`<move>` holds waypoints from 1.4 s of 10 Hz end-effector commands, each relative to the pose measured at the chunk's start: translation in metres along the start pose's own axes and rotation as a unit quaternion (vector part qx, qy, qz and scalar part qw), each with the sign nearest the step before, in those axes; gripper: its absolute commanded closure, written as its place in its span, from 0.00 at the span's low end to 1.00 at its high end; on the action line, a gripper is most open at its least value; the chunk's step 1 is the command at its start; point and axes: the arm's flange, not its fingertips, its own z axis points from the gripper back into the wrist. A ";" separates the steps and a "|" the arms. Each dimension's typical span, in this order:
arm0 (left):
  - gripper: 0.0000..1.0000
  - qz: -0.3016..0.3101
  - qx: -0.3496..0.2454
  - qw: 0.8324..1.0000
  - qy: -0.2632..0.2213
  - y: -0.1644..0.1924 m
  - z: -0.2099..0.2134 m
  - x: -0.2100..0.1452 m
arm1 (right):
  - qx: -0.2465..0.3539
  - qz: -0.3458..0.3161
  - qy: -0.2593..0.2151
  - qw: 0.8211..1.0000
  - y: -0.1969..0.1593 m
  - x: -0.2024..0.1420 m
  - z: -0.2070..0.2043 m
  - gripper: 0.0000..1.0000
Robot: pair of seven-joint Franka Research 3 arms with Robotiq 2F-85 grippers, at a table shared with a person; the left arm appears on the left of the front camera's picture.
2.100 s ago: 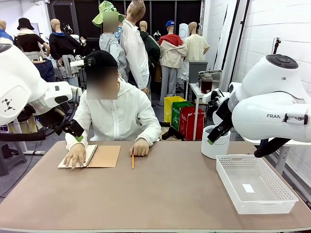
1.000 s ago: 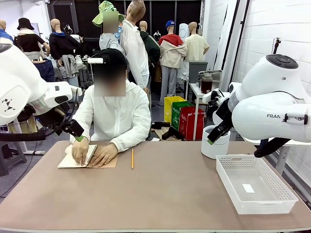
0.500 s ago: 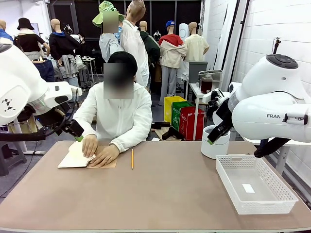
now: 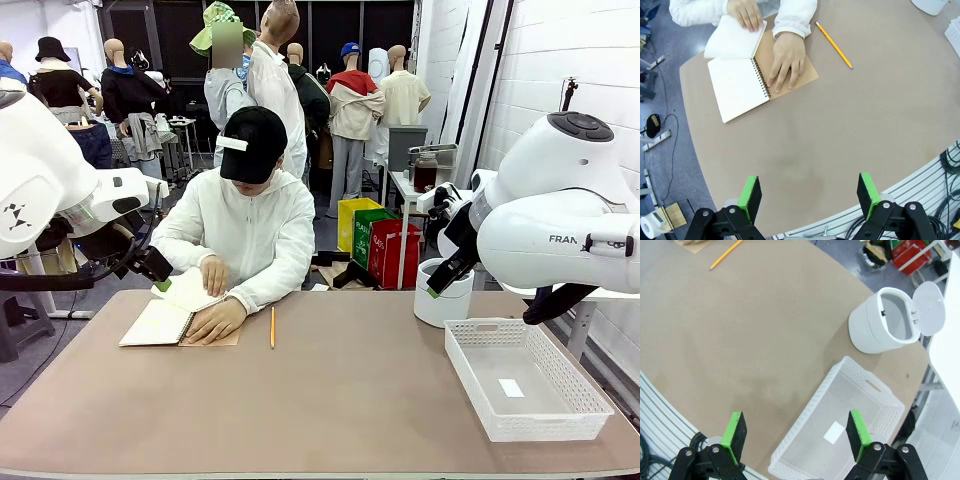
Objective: Sort the paper based on its condition.
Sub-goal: If a person hands you a paper, place it in the Organizing basket , and if it's crumpled, put it in the Trash can.
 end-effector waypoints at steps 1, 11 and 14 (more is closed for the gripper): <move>0.00 0.000 0.000 1.000 -0.001 0.000 0.001 0.000 | 0.000 0.000 0.000 1.000 0.000 0.000 0.000 0.00; 0.00 0.000 0.000 1.000 -0.001 0.000 0.001 0.000 | 0.000 0.000 0.000 1.000 0.000 0.000 0.000 0.00; 0.00 0.000 0.000 1.000 -0.001 0.000 0.001 0.000 | 0.000 0.000 0.000 1.000 0.000 0.000 0.000 0.00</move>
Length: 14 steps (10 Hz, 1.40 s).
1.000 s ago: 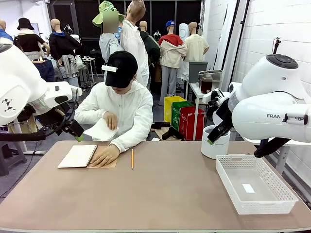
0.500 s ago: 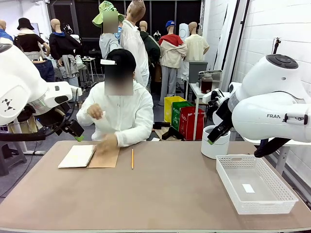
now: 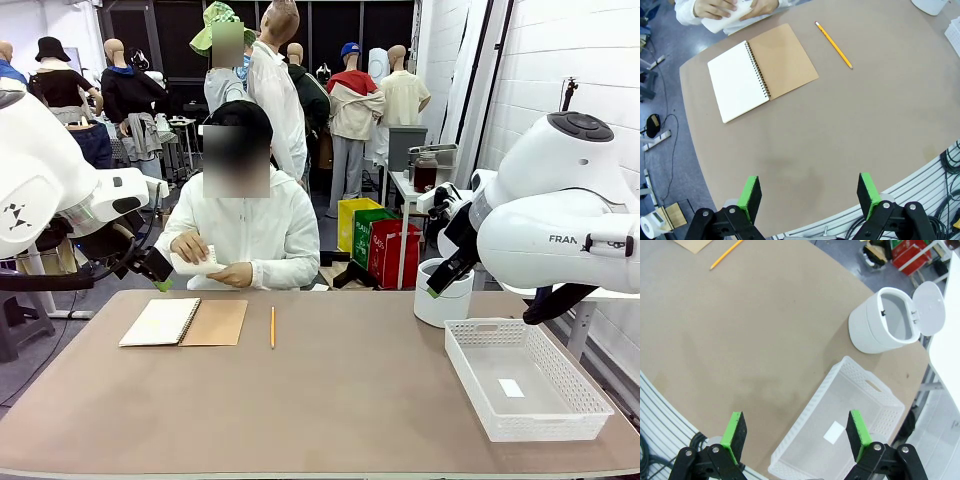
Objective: Sort the paper based on its condition.
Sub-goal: If a person hands you a paper, place it in the Organizing basket , and if it's crumpled, put it in the Trash can.
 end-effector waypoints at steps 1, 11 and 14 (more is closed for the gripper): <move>0.00 0.000 0.000 1.000 -0.001 0.000 0.001 0.000 | 0.000 0.000 0.000 1.000 0.000 0.000 0.000 0.00; 0.00 0.000 0.000 1.000 -0.001 0.000 0.001 0.000 | 0.000 0.000 0.000 1.000 0.000 0.000 0.000 0.00; 0.00 0.000 0.000 1.000 -0.001 0.000 0.001 0.000 | 0.000 0.000 0.000 1.000 0.000 0.000 0.000 0.00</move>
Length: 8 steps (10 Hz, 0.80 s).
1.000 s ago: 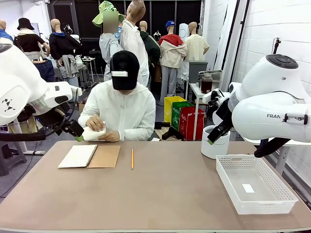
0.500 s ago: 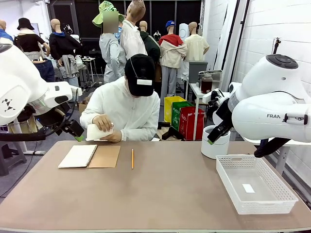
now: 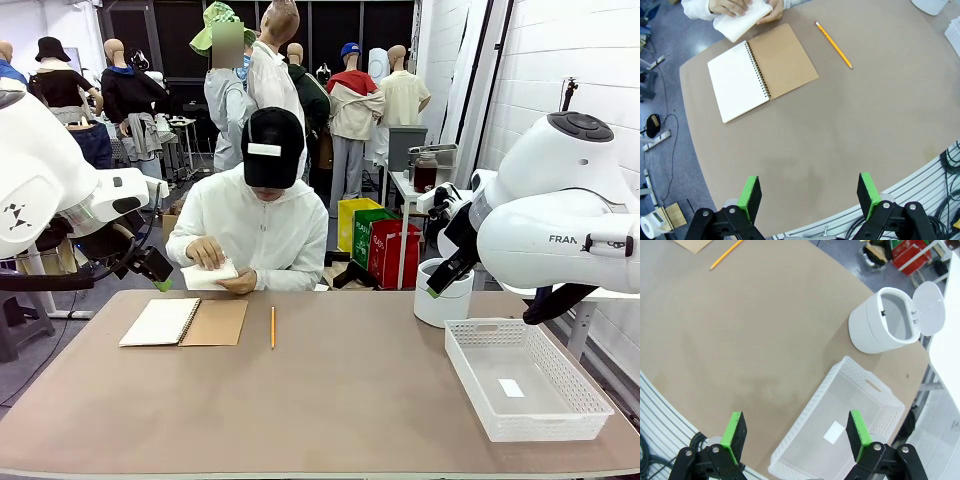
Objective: Sort the paper based on its condition.
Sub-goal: If a person hands you a paper, place it in the Organizing basket , and if it's crumpled, put it in the Trash can.
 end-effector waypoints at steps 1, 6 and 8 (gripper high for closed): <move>0.00 0.000 0.000 1.000 -0.001 0.000 0.001 0.000 | 0.000 0.000 0.000 1.000 0.000 0.000 0.000 0.00; 0.00 0.000 0.000 1.000 -0.001 0.000 0.001 0.000 | 0.000 0.000 0.000 1.000 0.000 0.000 0.000 0.00; 0.00 0.000 0.000 1.000 -0.001 0.000 0.001 0.000 | 0.000 0.000 0.000 1.000 0.000 0.000 0.000 0.00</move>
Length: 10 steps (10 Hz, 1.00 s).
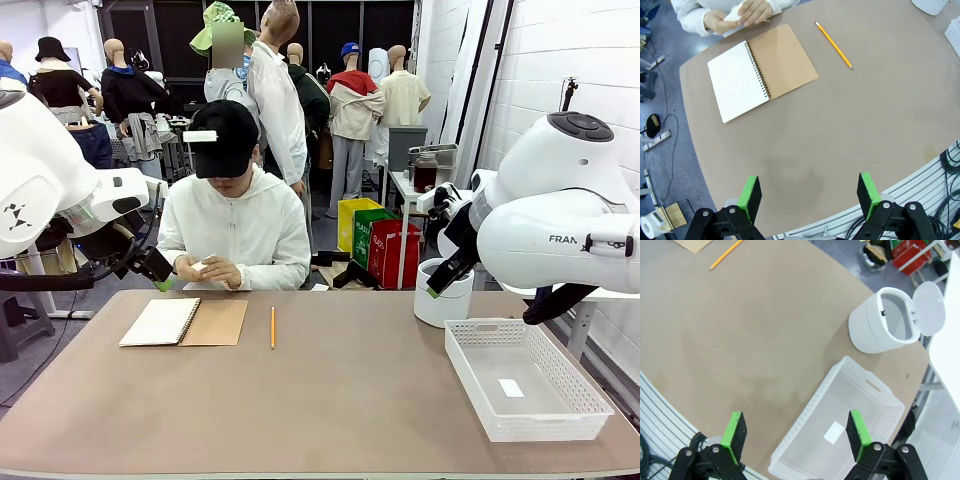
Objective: Sort the paper based on its condition.
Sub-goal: If a person hands you a paper, place it in the Organizing basket , and if it's crumpled, put it in the Trash can.
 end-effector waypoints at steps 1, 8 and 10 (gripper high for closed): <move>0.00 0.000 0.000 1.000 -0.001 0.000 0.001 0.000 | 0.000 0.000 0.000 1.000 0.000 0.000 0.000 0.00; 0.00 0.000 0.000 1.000 -0.001 0.000 0.001 0.000 | 0.000 0.000 0.000 1.000 0.000 0.000 0.000 0.00; 0.00 0.000 0.000 1.000 -0.001 0.000 0.001 0.000 | 0.000 0.000 0.000 1.000 0.000 0.000 0.000 0.00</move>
